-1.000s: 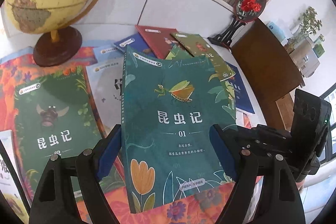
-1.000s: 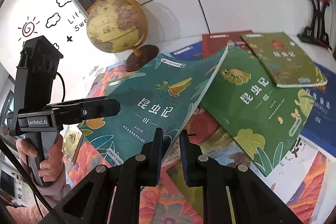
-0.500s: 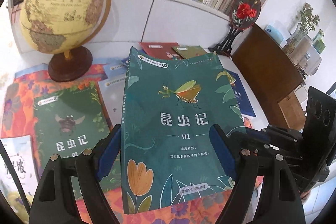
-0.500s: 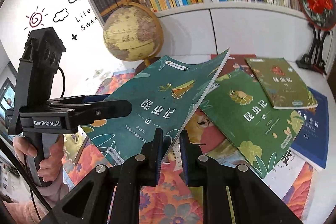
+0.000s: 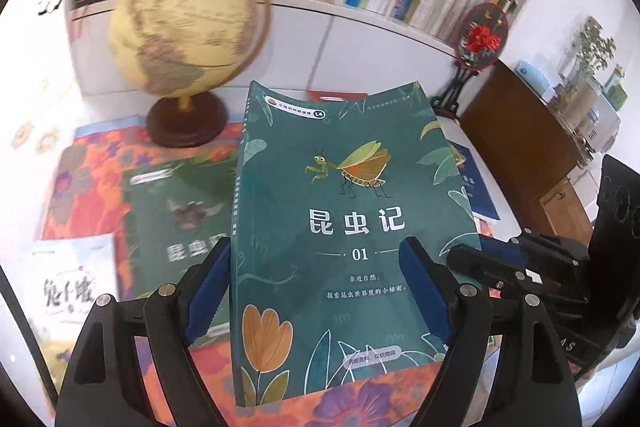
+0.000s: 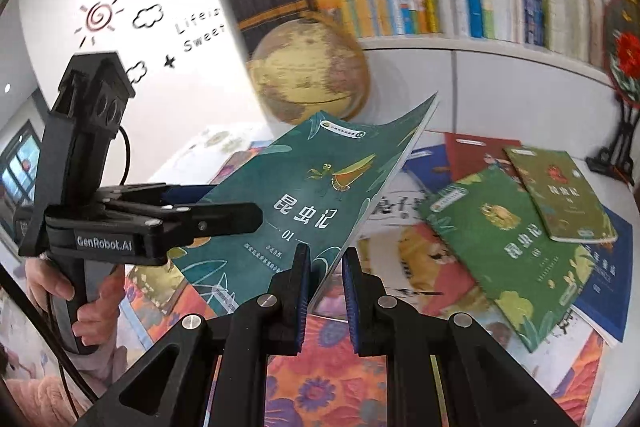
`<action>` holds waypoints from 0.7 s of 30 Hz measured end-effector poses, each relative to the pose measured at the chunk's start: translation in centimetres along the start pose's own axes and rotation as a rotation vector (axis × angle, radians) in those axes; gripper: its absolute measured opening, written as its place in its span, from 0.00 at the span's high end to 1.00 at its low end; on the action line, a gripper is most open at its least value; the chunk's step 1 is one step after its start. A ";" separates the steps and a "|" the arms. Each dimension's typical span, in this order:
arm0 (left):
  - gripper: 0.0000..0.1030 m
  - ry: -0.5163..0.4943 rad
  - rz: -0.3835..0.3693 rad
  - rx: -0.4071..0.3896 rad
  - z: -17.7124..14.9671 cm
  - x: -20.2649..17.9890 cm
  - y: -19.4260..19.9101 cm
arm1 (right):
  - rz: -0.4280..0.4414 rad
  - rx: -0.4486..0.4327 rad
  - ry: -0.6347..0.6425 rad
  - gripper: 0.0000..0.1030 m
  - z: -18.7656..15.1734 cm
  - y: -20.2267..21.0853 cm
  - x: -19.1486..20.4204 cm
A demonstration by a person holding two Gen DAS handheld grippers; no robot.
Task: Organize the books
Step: 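Carry the green mantis-cover book with the left gripper toward the globe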
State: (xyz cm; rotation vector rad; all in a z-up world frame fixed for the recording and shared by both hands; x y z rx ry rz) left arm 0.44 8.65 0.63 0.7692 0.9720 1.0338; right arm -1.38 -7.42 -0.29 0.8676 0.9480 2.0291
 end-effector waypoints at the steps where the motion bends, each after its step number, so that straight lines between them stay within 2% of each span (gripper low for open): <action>1: 0.22 0.005 0.008 -0.003 -0.2 0.4 0.3 | -0.003 0.001 0.013 0.85 0.1 -0.3 0.8; 10: 0.22 0.056 0.093 -0.026 -2.8 5.2 3.8 | 0.023 -0.016 0.073 0.85 1.0 -2.7 7.3; 17: 0.22 0.108 0.157 -0.038 -5.3 9.9 6.1 | 0.081 0.041 0.119 0.84 1.6 -6.1 12.5; 21: 0.22 0.144 0.189 -0.043 -6.8 12.4 7.0 | 0.087 0.060 0.153 0.84 2.1 -8.2 15.6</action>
Point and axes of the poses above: each gripper's, at about its wrist camera, not at the fingertips, and y roughly against the way its jaws point, x to its left, z to its top, the point moved 2 cm from there along -y, roughly the way its jaws point, and after that the axes turned 15 degrees about x, right-handed, at the moved point
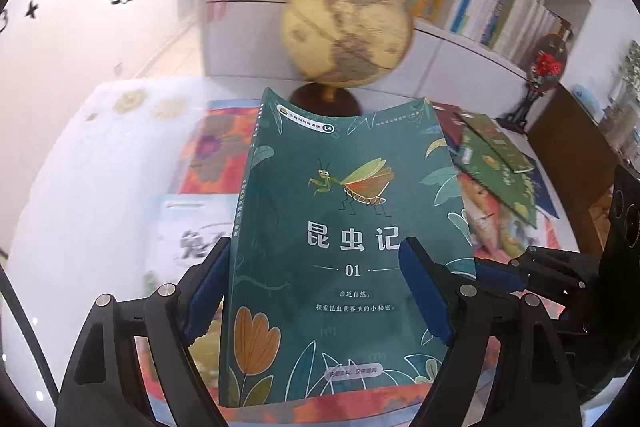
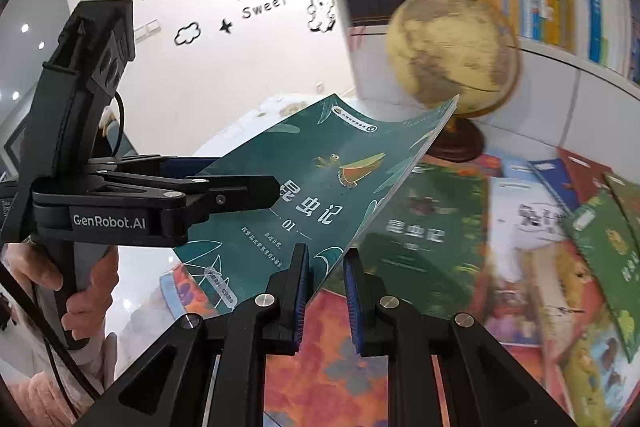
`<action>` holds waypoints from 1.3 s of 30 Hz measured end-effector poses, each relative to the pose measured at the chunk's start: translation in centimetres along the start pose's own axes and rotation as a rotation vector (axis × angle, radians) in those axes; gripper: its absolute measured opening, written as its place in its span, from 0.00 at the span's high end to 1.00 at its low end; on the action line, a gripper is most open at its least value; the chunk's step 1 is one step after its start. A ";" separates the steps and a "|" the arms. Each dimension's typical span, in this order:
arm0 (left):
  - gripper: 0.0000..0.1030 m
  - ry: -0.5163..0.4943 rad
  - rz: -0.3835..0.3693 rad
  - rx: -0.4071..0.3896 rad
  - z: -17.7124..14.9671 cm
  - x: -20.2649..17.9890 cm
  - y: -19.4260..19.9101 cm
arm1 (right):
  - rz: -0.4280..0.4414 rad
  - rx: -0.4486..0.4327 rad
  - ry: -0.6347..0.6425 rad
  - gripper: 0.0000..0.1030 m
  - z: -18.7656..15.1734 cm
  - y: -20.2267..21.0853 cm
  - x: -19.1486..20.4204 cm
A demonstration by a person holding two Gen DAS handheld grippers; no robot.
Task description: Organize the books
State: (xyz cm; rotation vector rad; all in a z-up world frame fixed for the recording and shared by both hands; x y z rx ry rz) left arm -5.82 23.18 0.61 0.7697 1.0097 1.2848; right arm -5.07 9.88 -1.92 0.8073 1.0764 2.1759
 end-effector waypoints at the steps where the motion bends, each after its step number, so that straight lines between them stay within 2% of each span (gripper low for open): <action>1: 0.22 0.016 0.007 -0.001 -0.3 1.0 0.0 | 0.003 0.004 0.006 0.84 0.2 -0.4 0.5; 9: 0.22 0.110 -0.016 0.005 -1.8 7.2 -0.9 | 0.045 0.067 0.035 0.84 1.8 -5.4 4.0; 20: 0.22 0.189 -0.070 0.054 -2.9 12.2 -5.1 | 0.055 0.167 0.037 0.84 2.5 -11.6 5.3; 24: 0.22 0.197 -0.078 0.085 -3.0 12.7 -6.7 | 0.051 0.197 0.010 0.84 2.2 -13.6 4.2; 27: 0.22 0.193 -0.042 0.111 -3.1 12.7 -7.7 | 0.025 0.222 -0.010 0.84 2.0 -14.5 3.5; 30: 0.22 0.193 -0.045 0.116 -3.4 12.9 -7.8 | 0.066 0.248 -0.050 0.83 1.8 -14.9 2.5; 39: 0.22 0.211 -0.074 0.142 -4.3 14.1 -7.8 | 0.067 0.281 -0.046 0.82 1.2 -14.9 3.3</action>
Point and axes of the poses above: each gripper's, at about its wrist camera, not at the fingertips, and y roughly against the way its jaws point, x to its left, z to its top, the point moved 2 cm from there along -y, roughly the way its jaws point, and after that the axes turned 15 degrees about x, right-handed, at the moved point
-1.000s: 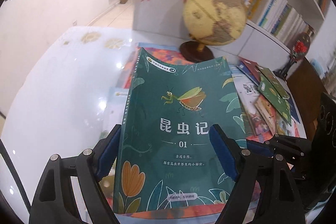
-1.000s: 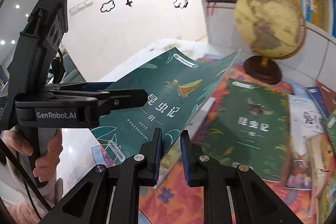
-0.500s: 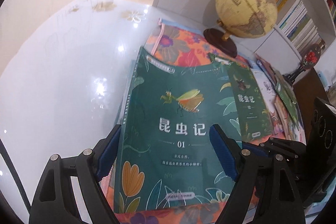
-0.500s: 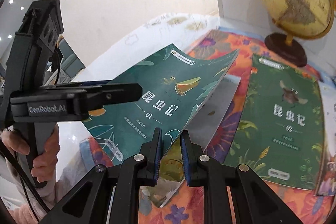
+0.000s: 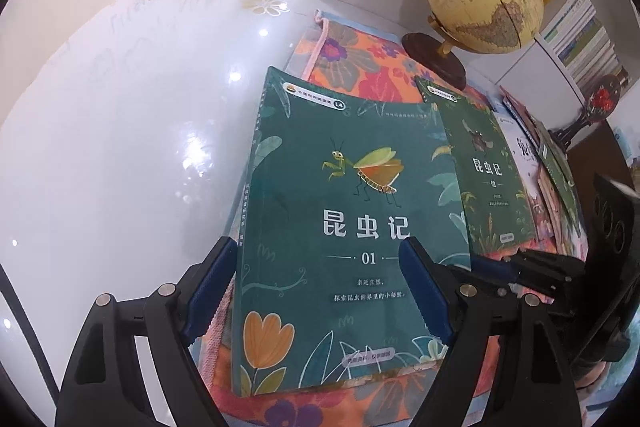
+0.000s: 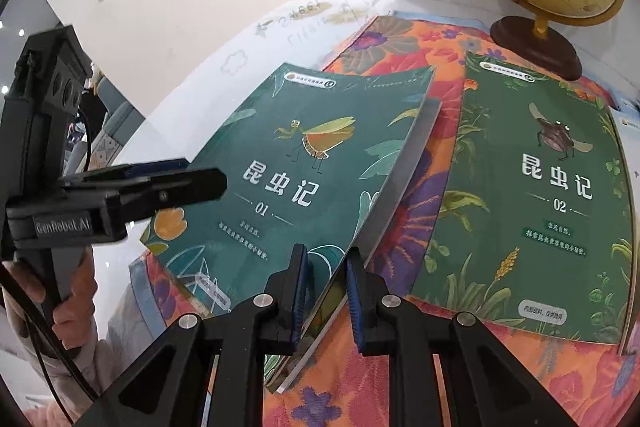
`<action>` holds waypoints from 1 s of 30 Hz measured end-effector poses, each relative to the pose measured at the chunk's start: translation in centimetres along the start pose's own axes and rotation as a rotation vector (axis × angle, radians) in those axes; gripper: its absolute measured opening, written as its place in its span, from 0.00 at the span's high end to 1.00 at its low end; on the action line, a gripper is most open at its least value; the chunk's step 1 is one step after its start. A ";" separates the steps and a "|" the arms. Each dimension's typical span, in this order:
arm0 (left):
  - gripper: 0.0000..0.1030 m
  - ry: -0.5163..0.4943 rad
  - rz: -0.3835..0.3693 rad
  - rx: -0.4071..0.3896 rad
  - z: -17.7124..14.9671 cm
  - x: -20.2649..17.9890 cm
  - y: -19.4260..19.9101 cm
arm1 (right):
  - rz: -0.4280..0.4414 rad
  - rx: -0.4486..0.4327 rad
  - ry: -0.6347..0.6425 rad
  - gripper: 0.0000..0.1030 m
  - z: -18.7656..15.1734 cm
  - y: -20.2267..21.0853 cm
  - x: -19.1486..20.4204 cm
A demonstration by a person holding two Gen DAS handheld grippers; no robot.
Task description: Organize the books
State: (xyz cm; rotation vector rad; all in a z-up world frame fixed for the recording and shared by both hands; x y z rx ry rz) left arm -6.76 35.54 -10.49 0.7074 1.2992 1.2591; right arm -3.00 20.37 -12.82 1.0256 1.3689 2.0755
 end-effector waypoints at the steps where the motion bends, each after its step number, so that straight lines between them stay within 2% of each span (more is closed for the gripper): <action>1: 0.22 0.004 0.001 0.004 0.0 0.2 -0.1 | 0.000 0.003 0.002 0.82 0.3 -0.3 -0.1; 9: 0.22 -0.005 0.014 0.039 -0.2 0.3 -0.8 | 0.019 0.045 -0.017 0.80 0.4 -0.5 -0.5; 11: 0.22 0.007 0.040 0.026 -0.2 0.6 -0.5 | 0.028 0.059 -0.030 0.80 0.4 -0.3 -0.7; 13: 0.22 0.027 0.074 0.010 -0.3 1.1 -0.2 | -0.018 0.059 -0.033 0.80 0.2 0.2 -0.8; 15: 0.22 0.049 0.063 0.007 -0.1 1.7 -0.2 | -0.063 0.050 -0.041 0.79 0.1 0.8 -1.0; 16: 0.22 0.055 0.061 0.005 -0.1 1.9 -0.2 | -0.057 0.045 -0.047 0.78 0.1 1.1 -1.2; 18: 0.22 0.064 0.066 0.012 0.0 2.1 -0.4 | -0.058 0.075 -0.036 0.51 0.1 0.7 -1.3; 20: 0.22 0.060 0.059 0.027 0.0 2.1 -0.9 | -0.003 0.087 -0.024 0.50 0.0 0.0 -1.0; 22: 0.22 0.052 0.059 0.037 0.1 1.9 -1.2 | 0.083 0.142 -0.005 0.50 -0.3 -1.2 0.0; 25: 0.22 0.045 0.048 0.050 0.2 1.7 -1.6 | -0.009 0.142 0.055 0.50 -0.7 -1.4 1.7; 30: 0.22 0.034 0.049 0.057 0.2 1.3 -1.9 | 0.046 0.171 0.081 0.50 -1.2 -1.8 2.8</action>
Point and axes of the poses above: each gripper's, at about its wrist camera, not at the fingertips, and y roughly against the way its jaws point, x to its left, z to its top, the point moved 2 cm from there along -y, roughly the way its jaws point, and after that the axes turned 15 degrees about x, right-handed, at the moved point
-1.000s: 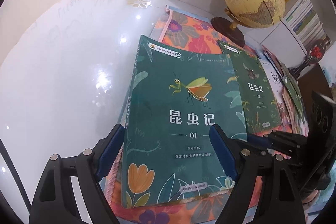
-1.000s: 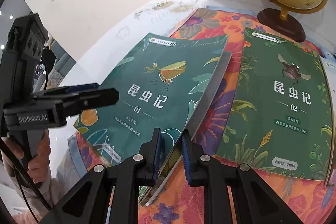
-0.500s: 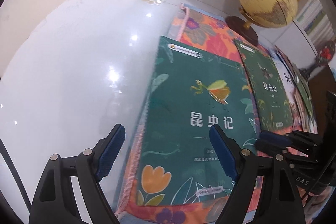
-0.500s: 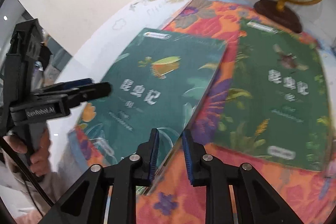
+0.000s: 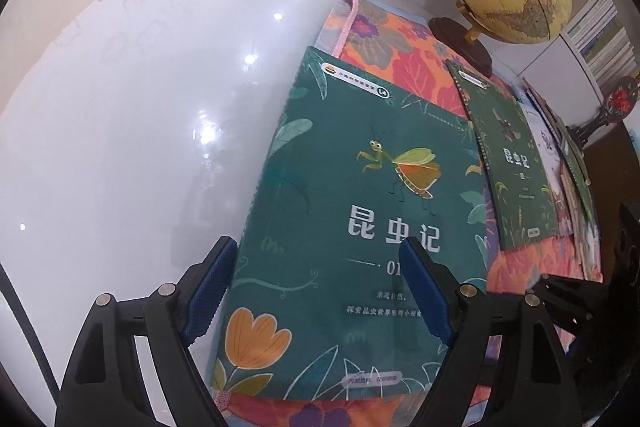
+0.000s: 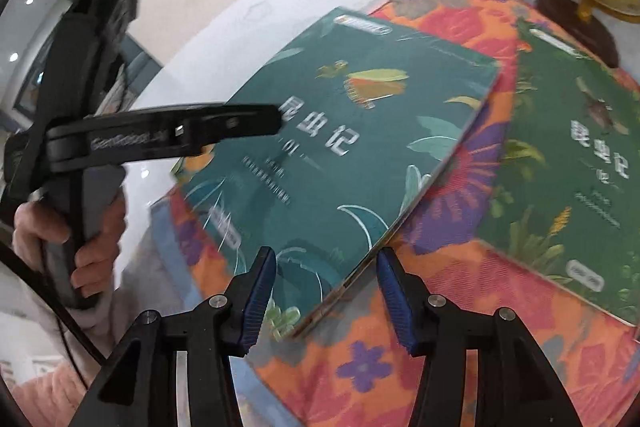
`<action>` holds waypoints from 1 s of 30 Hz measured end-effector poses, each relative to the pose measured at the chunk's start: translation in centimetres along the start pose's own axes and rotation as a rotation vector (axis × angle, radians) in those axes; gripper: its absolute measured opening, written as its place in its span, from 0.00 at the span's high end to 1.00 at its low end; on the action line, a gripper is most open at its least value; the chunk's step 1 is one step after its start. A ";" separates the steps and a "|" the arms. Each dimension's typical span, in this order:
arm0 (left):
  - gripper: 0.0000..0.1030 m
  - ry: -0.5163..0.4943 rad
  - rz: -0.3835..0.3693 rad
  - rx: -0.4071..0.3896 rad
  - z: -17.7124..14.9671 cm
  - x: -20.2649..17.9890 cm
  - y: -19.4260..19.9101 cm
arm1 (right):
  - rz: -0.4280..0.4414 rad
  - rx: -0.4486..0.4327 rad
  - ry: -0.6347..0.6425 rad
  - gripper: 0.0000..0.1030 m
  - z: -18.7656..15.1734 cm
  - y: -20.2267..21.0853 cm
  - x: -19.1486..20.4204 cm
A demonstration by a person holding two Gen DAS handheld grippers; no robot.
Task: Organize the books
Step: 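Move the left gripper back to the pile over a beetle-cover book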
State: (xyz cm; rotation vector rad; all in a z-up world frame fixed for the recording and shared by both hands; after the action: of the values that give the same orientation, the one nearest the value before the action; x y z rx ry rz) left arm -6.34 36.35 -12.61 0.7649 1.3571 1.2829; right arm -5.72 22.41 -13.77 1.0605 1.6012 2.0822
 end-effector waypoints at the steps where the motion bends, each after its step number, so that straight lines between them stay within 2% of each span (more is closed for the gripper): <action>1: 0.22 -0.002 0.007 0.002 0.0 0.0 0.0 | -0.013 -0.002 0.004 0.50 0.0 0.0 0.2; 7: 0.22 -0.012 0.019 0.004 -0.2 -0.3 -0.1 | 0.041 -0.023 -0.043 0.50 -0.3 0.4 -0.9; 9: 0.22 -0.013 0.028 0.002 -0.2 -0.3 0.0 | 0.036 -0.025 -0.035 0.50 -0.3 0.6 -0.7; 12: 0.22 0.004 0.073 -0.036 -0.4 -0.1 1.0 | 0.027 -0.055 -0.042 0.50 -0.6 2.0 -1.3; 13: 0.22 0.008 0.068 -0.061 -0.5 0.0 1.6 | 0.026 -0.073 -0.049 0.50 -0.5 2.7 -1.7; 15: 0.22 0.010 0.015 -0.096 -0.5 -0.1 3.0 | 0.025 -0.141 -0.067 0.50 -1.2 5.4 -2.6; 21: 0.22 -0.006 0.049 -0.165 0.0 -3.6 6.1 | 0.021 -0.401 -0.125 0.50 -5.6 15.3 -7.2; 24: 0.20 -0.019 0.016 -0.202 1.0 -6.3 7.2 | 0.025 -0.492 -0.180 0.50 -7.1 18.9 -9.3; 27: 0.20 -0.047 -0.051 -0.183 2.1 -9.4 6.2 | 0.112 -0.512 -0.218 0.50 -9.4 19.1 -12.5; 30: 0.20 -0.064 -0.107 -0.128 3.4 -12.6 3.7 | 0.156 -0.435 -0.281 0.50 -9.3 16.7 -15.2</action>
State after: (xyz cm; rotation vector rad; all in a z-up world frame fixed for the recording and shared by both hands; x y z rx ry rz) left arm -1.04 26.24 -5.26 0.6312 1.2361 1.2378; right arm 1.17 0.82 -4.84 1.2729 0.9045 2.1262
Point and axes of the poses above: each gripper's, at about its wrist camera, not at the fingertips, and y roughly against the way its jaws point, x to its left, z to its top, the point moved 2 cm from there along -y, roughly the way its jaws point, and after that the axes turned 15 degrees about x, right-handed, at the moved point
